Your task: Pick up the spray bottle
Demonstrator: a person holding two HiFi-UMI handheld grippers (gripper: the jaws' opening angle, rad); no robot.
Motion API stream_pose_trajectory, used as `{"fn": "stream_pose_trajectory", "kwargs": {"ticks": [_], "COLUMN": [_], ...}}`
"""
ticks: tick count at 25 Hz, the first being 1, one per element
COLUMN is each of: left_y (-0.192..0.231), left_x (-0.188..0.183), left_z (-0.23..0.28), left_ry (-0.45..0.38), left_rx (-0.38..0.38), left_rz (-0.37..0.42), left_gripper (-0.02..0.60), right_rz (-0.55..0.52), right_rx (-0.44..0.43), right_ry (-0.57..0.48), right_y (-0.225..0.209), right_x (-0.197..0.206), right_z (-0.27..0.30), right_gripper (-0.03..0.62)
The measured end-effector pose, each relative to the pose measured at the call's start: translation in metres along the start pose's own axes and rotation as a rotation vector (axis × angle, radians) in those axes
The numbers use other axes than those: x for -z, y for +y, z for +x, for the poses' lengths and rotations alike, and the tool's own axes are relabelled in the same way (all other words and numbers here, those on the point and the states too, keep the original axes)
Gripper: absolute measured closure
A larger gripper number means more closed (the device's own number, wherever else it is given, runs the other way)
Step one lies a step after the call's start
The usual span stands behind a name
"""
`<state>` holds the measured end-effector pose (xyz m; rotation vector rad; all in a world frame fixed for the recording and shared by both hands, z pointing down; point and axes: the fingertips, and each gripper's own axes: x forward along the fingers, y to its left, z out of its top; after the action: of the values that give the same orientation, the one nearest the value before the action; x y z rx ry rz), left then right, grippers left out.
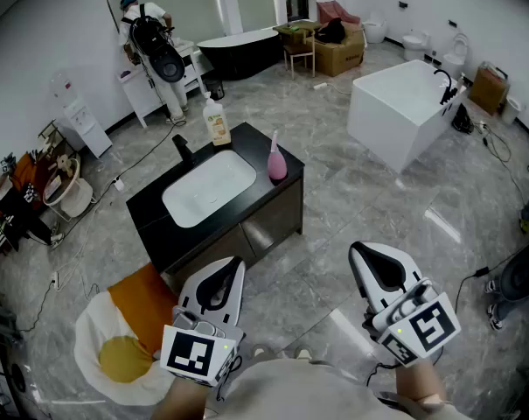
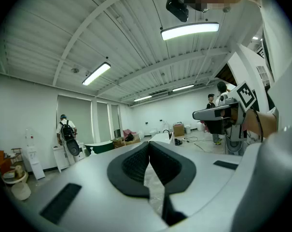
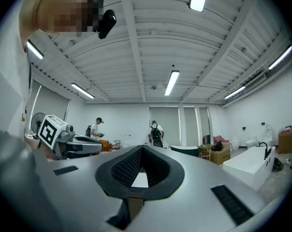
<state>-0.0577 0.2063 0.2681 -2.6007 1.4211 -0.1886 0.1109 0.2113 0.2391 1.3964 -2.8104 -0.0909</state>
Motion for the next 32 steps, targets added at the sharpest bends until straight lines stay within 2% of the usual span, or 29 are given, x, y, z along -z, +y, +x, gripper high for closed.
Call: {"fn": "stream_pose_trajectory", "kwargs": {"ticks": [7, 20, 26, 27, 28, 29, 32], "left_y": [0.002, -0.018, -0.033, -0.033, -0.032, -0.031, -0.023], "left_x": [0.000, 0.001, 0.003, 0.003, 0.003, 0.003, -0.001], "left_z": [0.002, 0.006, 0.006, 0.006, 0.006, 0.007, 0.008], "left_ry": [0.006, 0.019, 0.019, 0.021, 0.023, 0.024, 0.013], "left_rx": [0.001, -0.028, -0.040, -0.043, -0.045, -0.048, -0.065], "left_rz": [0.008, 0.007, -0.018, -0.022, -0.024, -0.024, -0.014], "left_gripper": [0.561, 0.561, 0.561, 0.561, 0.561, 0.561, 0.561], "right_rz": [0.023, 0.052, 0.068, 0.082, 0.091, 0.090, 0.070], "right_rx": [0.024, 0.002, -0.029, -0.026, -0.023, -0.020, -0.005], "right_ry": [0.015, 0.019, -0.034, -0.058, -0.072, -0.075, -0.045], "right_y": [-0.007, -0.020, -0.018, -0.019, -0.020, -0.021, -0.028], "right_x": [0.004, 0.014, -0.001, -0.005, -0.007, -0.007, 0.000], "right_z": [0.001, -0.015, -0.014, -0.014, -0.014, -0.014, -0.012], "right_gripper": [0.566, 0.566, 0.565, 0.524, 0.321, 0.250, 0.250]}}
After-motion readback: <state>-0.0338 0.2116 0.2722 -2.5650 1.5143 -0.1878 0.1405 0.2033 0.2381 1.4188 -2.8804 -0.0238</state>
